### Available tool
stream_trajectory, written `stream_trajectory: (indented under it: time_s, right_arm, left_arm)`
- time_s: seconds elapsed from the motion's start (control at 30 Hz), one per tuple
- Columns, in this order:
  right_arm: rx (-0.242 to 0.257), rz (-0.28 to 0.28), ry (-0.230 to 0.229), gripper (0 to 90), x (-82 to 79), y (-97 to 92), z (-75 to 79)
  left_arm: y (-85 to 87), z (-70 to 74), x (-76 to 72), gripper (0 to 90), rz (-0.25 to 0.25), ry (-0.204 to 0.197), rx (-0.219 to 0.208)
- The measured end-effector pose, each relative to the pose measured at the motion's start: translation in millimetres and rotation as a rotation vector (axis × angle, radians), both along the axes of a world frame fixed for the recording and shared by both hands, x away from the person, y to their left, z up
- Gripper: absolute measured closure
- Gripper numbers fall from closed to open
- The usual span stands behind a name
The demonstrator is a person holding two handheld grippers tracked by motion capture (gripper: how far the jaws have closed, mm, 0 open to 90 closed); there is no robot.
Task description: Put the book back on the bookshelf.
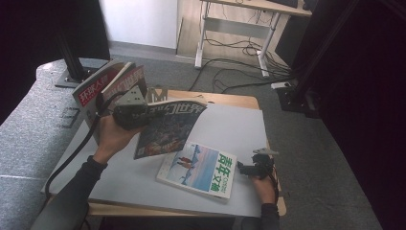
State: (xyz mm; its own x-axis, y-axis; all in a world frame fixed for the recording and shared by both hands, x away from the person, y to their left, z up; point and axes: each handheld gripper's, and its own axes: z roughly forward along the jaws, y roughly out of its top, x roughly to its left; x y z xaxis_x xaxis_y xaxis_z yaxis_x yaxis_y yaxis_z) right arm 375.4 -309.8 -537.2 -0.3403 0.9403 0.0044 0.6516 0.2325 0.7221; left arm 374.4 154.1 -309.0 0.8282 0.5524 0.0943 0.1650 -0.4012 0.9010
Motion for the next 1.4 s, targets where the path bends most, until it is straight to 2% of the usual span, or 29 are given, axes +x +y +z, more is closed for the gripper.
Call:
stream_trajectory:
  time_s: [0.43,0.8,1.4]
  right_arm:
    - [-0.001,0.0,-0.001,1.2,0.0,0.0,0.0]
    - [-0.001,0.0,-0.001,1.2,0.0,0.1,0.0]
    - [0.0,-0.002,-0.003,1.2,-0.1,0.2,-0.2]
  left_arm:
    - [23.2,2.6,-2.6,82.4,0.051,0.001,-0.033]
    - [45.5,5.9,-4.4,82.4,0.099,-0.007,-0.026]
    - [86.4,7.7,-3.4,82.4,0.209,0.006,-0.058]
